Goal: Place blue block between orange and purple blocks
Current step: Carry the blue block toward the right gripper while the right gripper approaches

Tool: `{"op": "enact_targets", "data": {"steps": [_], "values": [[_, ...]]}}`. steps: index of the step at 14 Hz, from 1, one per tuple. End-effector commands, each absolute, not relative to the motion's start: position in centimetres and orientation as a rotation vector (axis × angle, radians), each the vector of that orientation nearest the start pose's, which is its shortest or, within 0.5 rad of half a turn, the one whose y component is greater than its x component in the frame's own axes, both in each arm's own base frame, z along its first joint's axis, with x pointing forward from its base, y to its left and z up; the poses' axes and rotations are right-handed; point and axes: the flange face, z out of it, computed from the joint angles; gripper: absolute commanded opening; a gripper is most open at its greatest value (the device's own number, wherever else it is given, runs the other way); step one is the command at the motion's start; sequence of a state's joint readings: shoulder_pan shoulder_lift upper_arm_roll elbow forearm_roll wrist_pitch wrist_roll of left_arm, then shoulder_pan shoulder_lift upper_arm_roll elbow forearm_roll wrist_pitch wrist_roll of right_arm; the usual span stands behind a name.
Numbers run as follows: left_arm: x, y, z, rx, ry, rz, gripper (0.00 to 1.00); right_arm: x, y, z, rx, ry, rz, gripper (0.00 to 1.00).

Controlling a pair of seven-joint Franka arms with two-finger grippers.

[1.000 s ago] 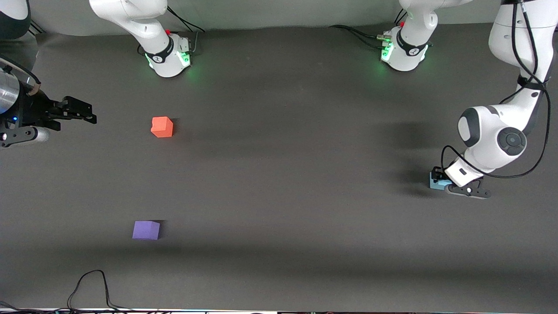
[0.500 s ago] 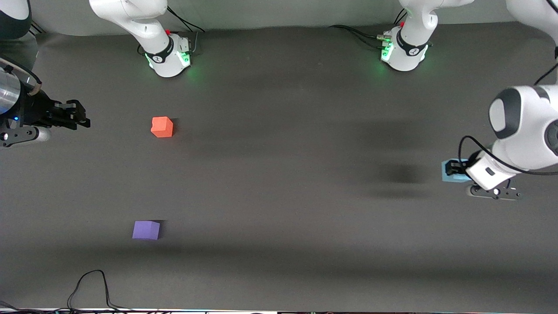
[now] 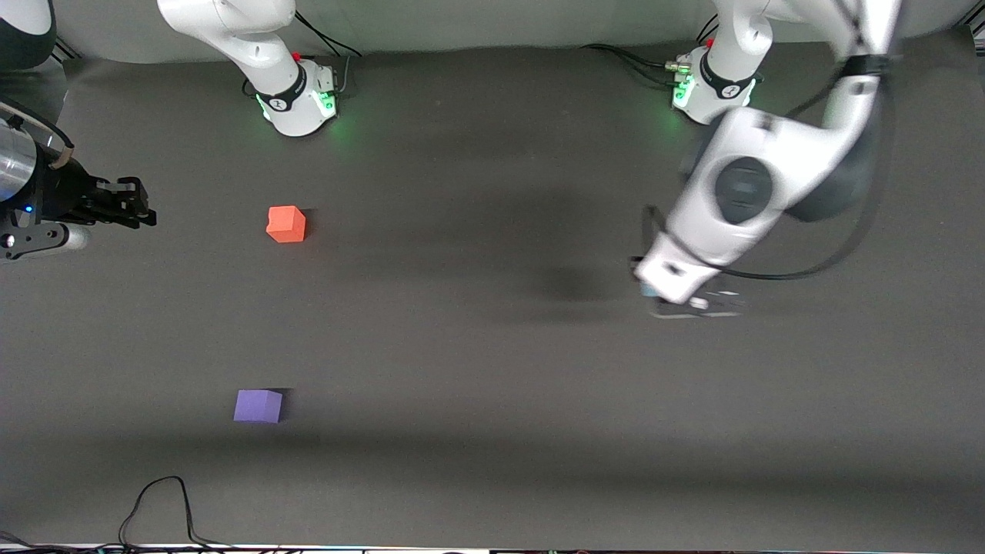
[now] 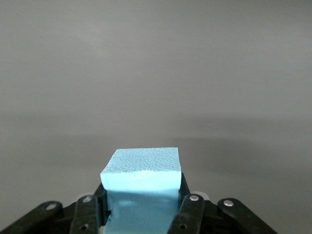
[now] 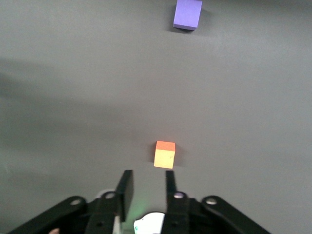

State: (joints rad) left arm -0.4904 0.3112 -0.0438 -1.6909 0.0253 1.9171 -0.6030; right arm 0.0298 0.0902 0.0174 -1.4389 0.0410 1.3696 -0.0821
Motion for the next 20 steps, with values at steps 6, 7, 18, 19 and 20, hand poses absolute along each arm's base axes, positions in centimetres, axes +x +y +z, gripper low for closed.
{"op": "enact_targets", "data": {"steps": [6, 7, 18, 19, 20], "values": [[51.0, -54.0, 31.7, -3.11, -0.124, -0.016, 0.45, 55.4, 3.0, 60.4, -3.068, -0.215, 0.318, 1.0], [50.3, -55.6, 29.3, -3.129, -0.083, -0.055, 0.45, 55.4, 3.1, 60.2, -3.068, -0.215, 0.323, 1.0], [48.9, -57.5, 22.0, -3.14, -0.065, -0.079, 1.0, 52.3, 18.3, 56.5, -3.049, -0.177, 0.24, 1.0], [49.4, -57.1, 24.1, -3.138, -0.076, -0.082, 1.0, 52.1, 20.0, 56.5, -3.033, -0.208, 0.242, 1.0], [50.3, -56.0, 25.3, -3.122, -0.104, -0.06, 1.0, 51.8, 21.4, 56.8, -3.005, -0.202, 0.247, 1.0]]}}
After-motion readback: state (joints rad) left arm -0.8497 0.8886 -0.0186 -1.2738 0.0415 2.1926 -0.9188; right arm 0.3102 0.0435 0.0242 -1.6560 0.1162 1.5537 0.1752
